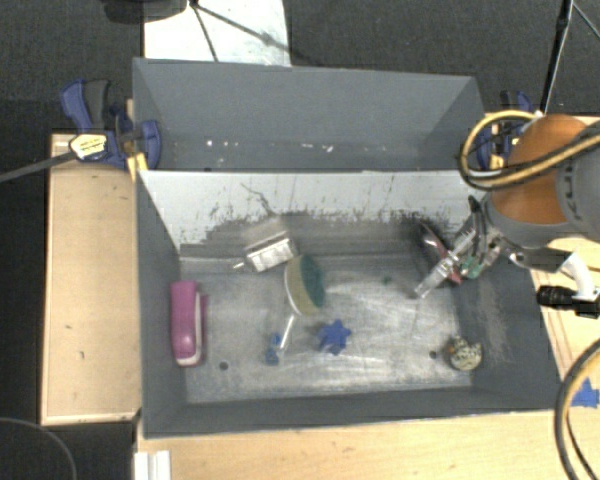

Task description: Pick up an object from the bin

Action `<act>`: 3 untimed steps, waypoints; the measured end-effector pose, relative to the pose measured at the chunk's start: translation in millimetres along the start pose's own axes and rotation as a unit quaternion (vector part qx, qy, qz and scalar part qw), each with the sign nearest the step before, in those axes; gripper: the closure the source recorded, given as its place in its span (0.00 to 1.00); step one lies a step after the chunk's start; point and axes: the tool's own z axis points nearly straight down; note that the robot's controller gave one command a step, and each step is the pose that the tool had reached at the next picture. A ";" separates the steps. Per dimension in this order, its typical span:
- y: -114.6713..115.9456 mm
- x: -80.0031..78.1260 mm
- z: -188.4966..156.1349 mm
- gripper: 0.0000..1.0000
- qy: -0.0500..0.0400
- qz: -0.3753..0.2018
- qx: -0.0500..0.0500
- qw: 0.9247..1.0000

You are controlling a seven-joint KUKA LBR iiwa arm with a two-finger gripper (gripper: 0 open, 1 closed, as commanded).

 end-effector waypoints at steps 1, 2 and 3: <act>-1.0 -0.1 -1.1 1.00 0.001 -0.003 0.001 1.000; 6.6 16.9 -19.8 1.00 -0.006 -0.008 0.007 1.000; 12.3 30.6 -31.8 1.00 -0.004 -0.021 0.008 1.000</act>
Offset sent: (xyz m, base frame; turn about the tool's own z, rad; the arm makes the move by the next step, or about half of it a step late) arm 0.0000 0.0000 0.0000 0.0000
